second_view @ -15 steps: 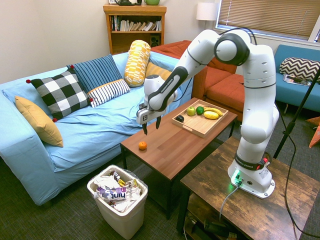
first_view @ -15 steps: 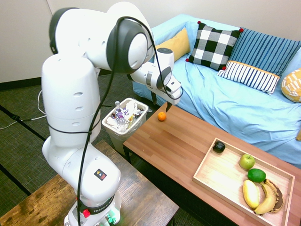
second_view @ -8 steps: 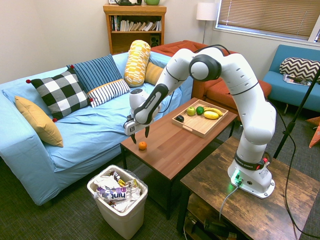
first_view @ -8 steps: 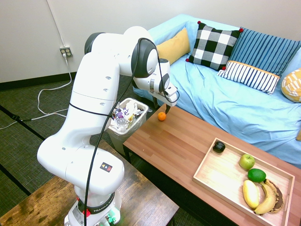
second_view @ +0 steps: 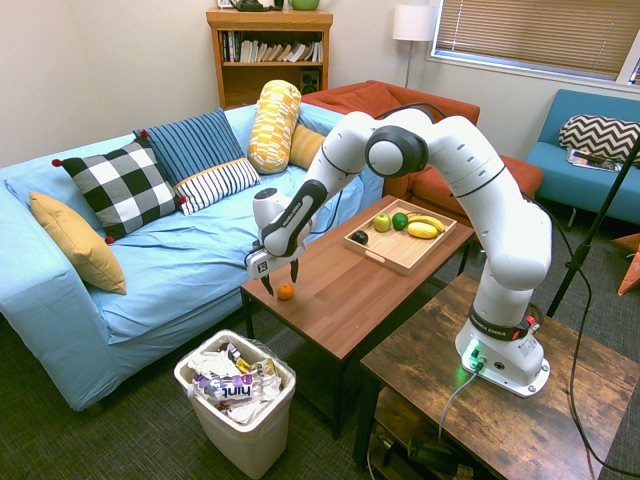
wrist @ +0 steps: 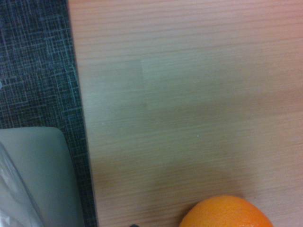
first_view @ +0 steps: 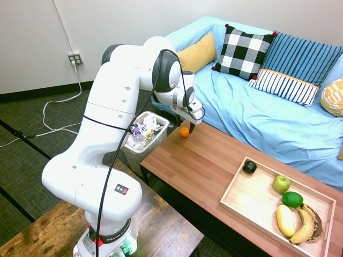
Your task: Put the tangerine in the tray
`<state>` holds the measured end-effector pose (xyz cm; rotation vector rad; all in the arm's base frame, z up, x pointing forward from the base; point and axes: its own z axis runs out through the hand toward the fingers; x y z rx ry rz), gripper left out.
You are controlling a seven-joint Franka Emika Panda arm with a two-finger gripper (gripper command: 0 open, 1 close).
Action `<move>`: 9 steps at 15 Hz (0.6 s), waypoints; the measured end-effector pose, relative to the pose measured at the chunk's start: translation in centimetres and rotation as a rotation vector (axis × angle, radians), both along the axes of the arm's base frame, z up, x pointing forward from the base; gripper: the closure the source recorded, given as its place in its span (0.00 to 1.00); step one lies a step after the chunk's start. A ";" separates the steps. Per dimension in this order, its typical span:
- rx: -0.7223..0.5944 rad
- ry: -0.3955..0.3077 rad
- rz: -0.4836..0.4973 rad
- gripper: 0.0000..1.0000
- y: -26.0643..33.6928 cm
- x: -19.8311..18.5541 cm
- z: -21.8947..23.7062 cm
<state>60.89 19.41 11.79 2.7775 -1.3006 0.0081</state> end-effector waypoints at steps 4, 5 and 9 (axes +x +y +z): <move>0.000 0.023 -0.014 1.00 -0.1 -0.2 -0.4; 0.000 0.025 -0.014 1.00 -0.1 -0.2 -0.5; 0.001 0.040 -0.024 1.00 -0.2 -0.4 -1.2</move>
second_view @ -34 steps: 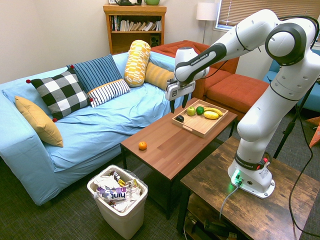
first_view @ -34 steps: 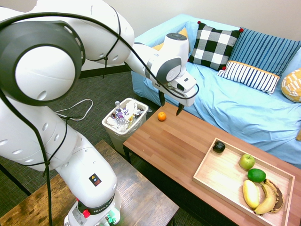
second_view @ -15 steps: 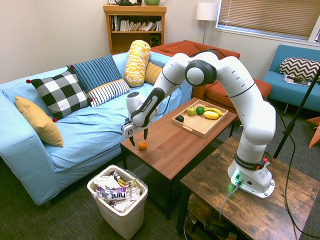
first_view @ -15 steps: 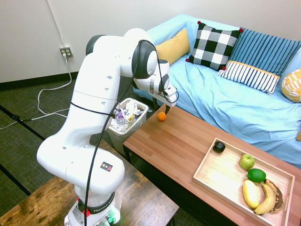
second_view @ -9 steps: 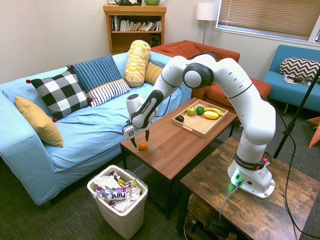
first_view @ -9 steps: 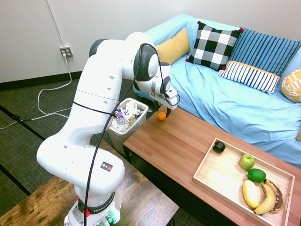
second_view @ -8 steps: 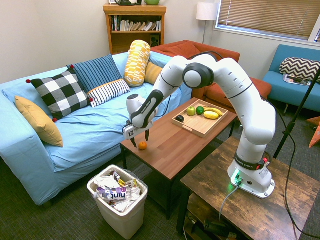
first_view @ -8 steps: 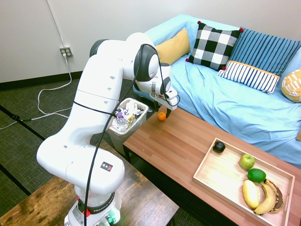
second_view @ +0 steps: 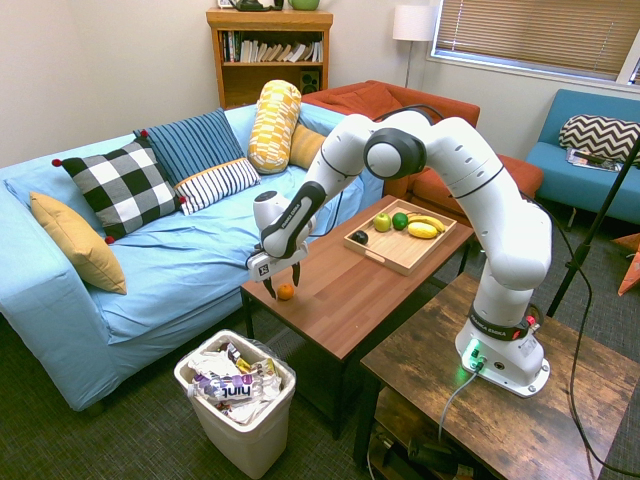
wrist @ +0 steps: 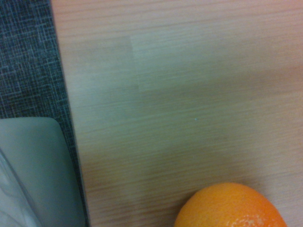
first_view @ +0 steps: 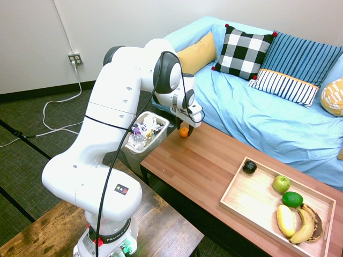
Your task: Put the tangerine in the tray
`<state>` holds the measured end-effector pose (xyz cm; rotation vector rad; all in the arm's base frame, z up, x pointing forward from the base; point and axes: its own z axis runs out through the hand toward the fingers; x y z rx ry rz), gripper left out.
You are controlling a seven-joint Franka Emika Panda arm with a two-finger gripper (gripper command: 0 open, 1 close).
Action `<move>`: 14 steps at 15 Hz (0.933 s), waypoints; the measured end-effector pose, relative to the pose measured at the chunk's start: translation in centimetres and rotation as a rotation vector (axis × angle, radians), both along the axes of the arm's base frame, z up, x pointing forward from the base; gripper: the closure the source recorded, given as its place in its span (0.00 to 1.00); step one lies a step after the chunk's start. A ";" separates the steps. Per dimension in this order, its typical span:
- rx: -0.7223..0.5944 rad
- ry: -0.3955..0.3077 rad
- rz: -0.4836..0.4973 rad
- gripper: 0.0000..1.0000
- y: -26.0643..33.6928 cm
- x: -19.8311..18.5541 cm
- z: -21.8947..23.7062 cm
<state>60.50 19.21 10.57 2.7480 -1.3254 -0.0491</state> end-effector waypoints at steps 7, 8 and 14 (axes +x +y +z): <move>0.004 -0.010 -0.007 1.00 -0.3 0.4 0.6; 0.007 -0.020 -0.011 1.00 -0.5 0.7 1.3; -0.027 -0.101 -0.124 1.00 -9.0 1.3 10.8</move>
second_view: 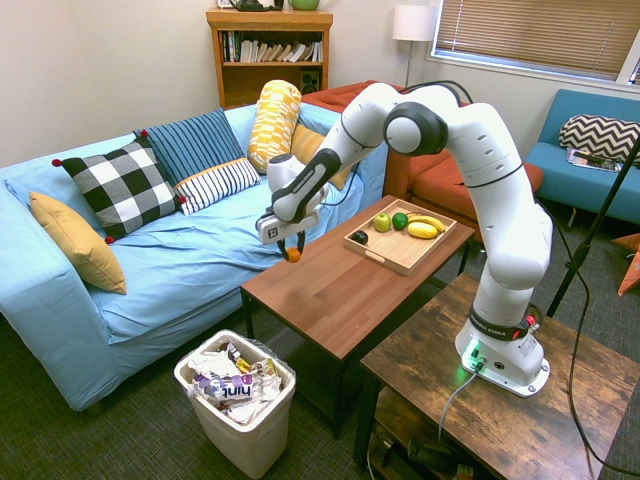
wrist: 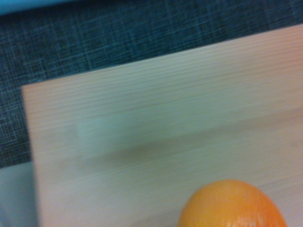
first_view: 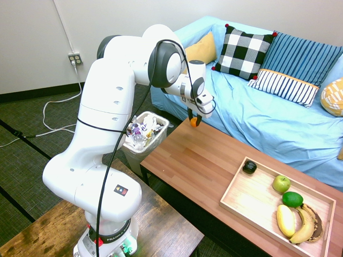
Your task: Put the tangerine in the tray
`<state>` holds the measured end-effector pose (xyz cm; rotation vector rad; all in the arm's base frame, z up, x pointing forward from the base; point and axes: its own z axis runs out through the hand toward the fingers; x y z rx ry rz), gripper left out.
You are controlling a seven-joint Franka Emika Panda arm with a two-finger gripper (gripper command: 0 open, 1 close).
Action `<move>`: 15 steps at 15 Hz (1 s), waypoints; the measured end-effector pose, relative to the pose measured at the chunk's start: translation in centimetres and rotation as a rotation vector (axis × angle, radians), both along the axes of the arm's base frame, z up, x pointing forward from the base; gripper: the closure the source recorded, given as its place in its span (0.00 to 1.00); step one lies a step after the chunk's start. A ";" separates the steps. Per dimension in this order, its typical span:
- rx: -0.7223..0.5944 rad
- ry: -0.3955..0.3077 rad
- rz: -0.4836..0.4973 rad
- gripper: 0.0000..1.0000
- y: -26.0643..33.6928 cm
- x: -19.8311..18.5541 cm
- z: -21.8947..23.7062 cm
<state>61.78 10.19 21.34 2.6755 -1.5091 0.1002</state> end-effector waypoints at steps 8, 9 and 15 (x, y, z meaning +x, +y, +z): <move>-0.082 -0.030 -0.342 1.00 -26.9 -8.0 1.7; -0.093 -0.026 -0.374 1.00 -29.3 -8.8 0.9; -0.125 0.040 -0.491 1.00 -36.0 -10.3 -7.9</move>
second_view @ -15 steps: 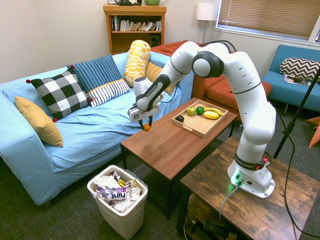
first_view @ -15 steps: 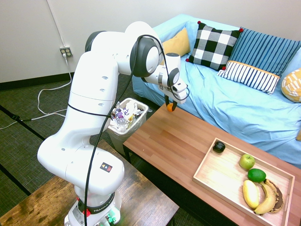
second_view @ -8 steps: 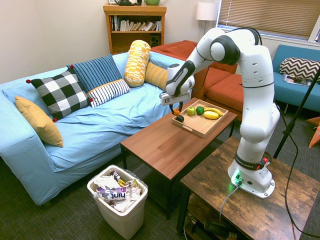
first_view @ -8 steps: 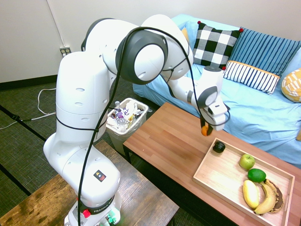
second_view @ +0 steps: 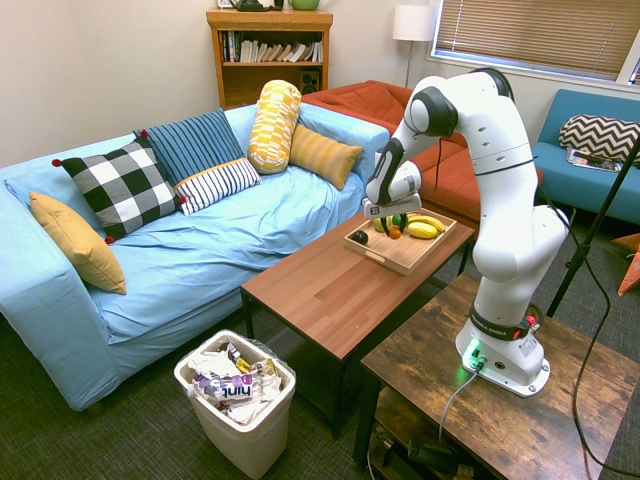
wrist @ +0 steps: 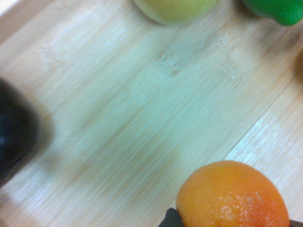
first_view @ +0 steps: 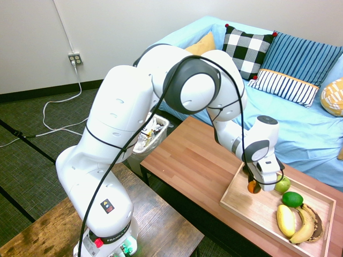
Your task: Put the tangerine in the tray
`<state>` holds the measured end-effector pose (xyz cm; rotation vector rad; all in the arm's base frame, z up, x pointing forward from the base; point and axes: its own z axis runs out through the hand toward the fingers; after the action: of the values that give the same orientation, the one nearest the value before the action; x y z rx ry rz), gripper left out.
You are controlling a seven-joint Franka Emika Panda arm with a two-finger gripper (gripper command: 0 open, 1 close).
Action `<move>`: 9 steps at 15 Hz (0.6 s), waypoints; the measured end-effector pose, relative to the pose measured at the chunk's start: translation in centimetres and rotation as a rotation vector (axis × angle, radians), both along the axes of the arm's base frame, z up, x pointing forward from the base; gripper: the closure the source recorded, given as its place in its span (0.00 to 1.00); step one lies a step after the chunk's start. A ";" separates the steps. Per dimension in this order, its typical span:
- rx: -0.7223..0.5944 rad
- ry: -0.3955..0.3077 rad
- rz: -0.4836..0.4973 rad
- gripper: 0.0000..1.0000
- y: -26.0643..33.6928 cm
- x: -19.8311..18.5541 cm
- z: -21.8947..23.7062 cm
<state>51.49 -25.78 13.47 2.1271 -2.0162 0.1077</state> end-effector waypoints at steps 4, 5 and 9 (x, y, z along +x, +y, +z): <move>0.018 0.012 -0.025 1.00 -2.7 -0.4 -2.8; 0.024 0.011 -0.026 1.00 -3.2 -0.5 -3.0; 0.046 0.000 -0.007 0.00 -4.4 -0.7 -3.0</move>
<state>50.81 -30.15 10.48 2.1466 -2.0450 0.0608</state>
